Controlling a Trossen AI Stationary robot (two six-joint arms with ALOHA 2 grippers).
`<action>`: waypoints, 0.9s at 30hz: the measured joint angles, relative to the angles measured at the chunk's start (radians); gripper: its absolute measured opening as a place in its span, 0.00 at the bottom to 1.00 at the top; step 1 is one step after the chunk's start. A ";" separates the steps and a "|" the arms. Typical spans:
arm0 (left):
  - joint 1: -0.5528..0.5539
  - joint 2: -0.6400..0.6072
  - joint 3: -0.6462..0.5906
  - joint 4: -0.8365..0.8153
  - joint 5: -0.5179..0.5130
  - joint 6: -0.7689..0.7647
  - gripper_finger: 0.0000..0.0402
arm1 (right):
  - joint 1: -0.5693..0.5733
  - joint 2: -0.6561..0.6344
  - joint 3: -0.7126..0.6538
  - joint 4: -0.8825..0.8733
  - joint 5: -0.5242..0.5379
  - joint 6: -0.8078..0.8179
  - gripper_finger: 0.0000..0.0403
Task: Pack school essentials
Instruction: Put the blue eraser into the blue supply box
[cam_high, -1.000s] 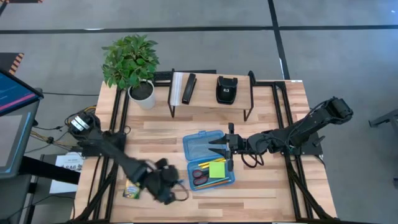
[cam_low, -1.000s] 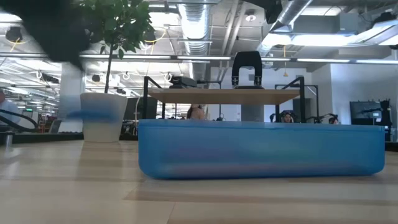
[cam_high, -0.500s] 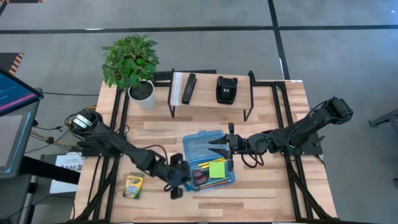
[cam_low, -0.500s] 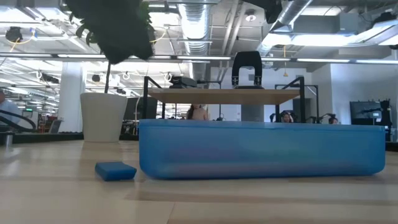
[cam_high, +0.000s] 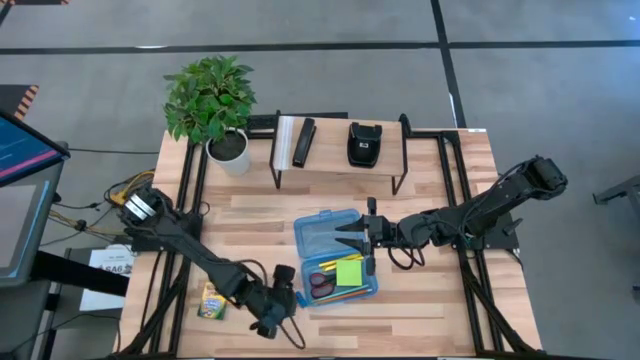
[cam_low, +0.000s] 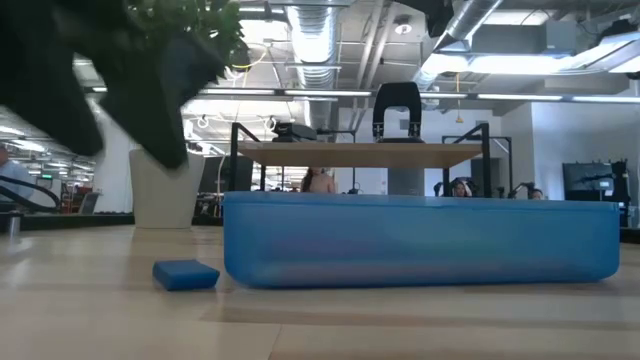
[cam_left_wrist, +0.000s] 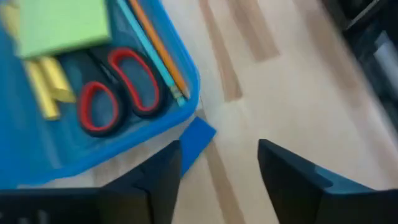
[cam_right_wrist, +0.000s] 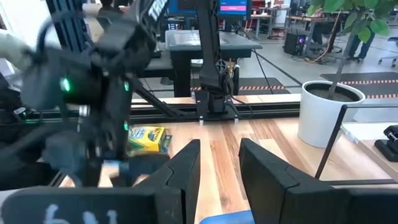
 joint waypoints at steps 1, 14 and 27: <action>0.007 0.020 0.000 0.005 0.010 0.016 0.52 | 0.000 0.000 0.000 0.002 0.000 0.000 0.33; 0.084 0.073 0.000 0.039 0.100 0.108 0.50 | 0.000 0.000 0.000 -0.012 0.000 0.000 0.33; 0.097 0.171 0.006 0.097 0.149 0.140 0.44 | 0.000 0.000 0.000 -0.027 0.001 0.007 0.33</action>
